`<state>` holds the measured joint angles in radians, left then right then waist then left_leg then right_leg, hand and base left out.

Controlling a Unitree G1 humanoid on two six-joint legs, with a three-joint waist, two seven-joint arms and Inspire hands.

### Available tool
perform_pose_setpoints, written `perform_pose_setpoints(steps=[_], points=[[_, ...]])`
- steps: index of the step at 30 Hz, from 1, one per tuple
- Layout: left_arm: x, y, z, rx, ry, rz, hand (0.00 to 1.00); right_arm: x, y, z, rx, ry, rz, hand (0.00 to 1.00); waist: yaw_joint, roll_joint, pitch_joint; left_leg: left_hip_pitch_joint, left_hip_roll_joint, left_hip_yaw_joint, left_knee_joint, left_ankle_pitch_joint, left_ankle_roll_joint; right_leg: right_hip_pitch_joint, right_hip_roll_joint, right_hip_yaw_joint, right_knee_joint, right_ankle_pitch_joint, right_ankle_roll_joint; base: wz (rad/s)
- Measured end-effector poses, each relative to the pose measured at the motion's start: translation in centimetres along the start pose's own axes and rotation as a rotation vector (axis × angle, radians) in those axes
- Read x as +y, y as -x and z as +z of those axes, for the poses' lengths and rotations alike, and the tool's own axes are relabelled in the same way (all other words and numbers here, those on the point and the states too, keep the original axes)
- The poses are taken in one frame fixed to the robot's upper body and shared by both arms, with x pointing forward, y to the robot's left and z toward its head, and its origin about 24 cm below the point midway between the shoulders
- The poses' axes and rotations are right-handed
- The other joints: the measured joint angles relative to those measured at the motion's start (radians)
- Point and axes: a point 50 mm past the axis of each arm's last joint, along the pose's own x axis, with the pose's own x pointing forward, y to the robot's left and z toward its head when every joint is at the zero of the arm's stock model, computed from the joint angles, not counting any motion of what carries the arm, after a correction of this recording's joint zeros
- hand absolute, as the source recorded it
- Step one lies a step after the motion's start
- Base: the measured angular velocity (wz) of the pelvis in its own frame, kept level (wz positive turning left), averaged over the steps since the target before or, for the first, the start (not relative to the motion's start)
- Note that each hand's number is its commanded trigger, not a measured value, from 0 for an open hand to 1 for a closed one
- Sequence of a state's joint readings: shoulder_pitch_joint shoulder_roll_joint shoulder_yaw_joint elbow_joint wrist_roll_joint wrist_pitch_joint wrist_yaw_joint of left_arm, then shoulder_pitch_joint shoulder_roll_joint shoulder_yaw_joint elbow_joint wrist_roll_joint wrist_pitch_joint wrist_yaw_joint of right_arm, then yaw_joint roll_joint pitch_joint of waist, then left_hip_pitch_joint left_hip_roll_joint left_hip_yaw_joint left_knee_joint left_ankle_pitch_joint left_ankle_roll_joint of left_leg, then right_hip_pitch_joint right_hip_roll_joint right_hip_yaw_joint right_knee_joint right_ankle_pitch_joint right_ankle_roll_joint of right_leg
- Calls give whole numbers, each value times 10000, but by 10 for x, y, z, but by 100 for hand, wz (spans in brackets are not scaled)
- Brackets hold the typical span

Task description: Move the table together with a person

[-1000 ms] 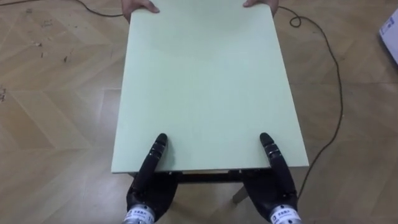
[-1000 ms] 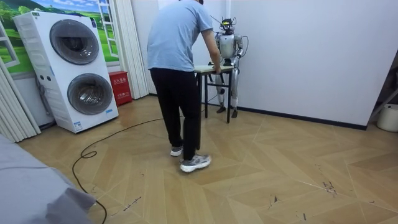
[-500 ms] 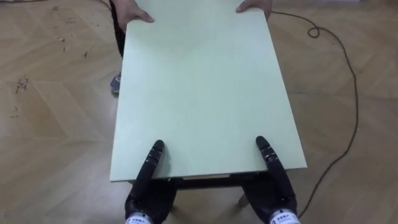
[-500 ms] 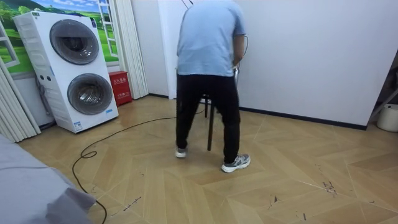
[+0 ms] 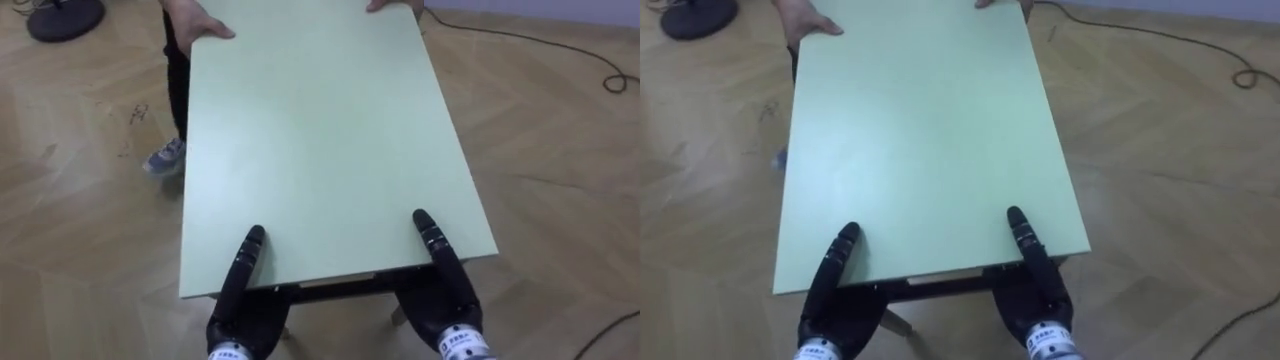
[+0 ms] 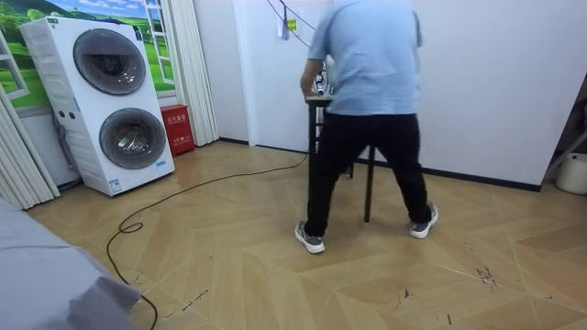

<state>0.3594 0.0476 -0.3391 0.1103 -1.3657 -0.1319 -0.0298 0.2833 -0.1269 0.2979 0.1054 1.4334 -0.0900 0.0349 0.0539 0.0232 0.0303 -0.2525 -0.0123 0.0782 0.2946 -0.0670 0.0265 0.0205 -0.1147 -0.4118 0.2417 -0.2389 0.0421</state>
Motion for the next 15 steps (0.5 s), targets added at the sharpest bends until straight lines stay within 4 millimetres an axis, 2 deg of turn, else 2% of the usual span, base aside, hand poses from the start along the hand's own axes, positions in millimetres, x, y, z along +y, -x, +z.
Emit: perform_pose_setpoints(steps=[2,5,7,9,12,15], points=[[0,0,-1,31,10,11,100,0,0,1,-13,56,-11,100,-48,-14,9,-58,-155,-23,-68,86,135,78,-63,160,26,-47,75,76],[1,1,-4,66,86,145,100,0,0,-1,7,130,-90,100,-138,-36,16,-61,-480,-655,-82,154,235,331,-32,749,11,-56,90,74],[1,1,-1,-170,146,170,100,4,-4,-1,60,184,-23,100,-62,-50,17,-69,-572,-941,-102,195,286,373,26,1520,-5,-61,92,49],[0,1,0,-325,150,132,100,7,-6,-3,135,224,81,100,167,-116,32,-69,-673,-986,-124,201,293,381,52,1889,-41,-61,93,17],[-1,3,3,-450,136,73,100,11,-9,-5,254,267,188,100,352,-298,34,-70,-728,-1204,-125,222,286,520,116,1932,-98,-60,92,26],[0,5,4,-521,157,93,100,12,-10,-6,322,308,242,100,401,-342,36,-75,-856,-1563,-58,248,250,717,189,2034,-212,-53,84,37]])
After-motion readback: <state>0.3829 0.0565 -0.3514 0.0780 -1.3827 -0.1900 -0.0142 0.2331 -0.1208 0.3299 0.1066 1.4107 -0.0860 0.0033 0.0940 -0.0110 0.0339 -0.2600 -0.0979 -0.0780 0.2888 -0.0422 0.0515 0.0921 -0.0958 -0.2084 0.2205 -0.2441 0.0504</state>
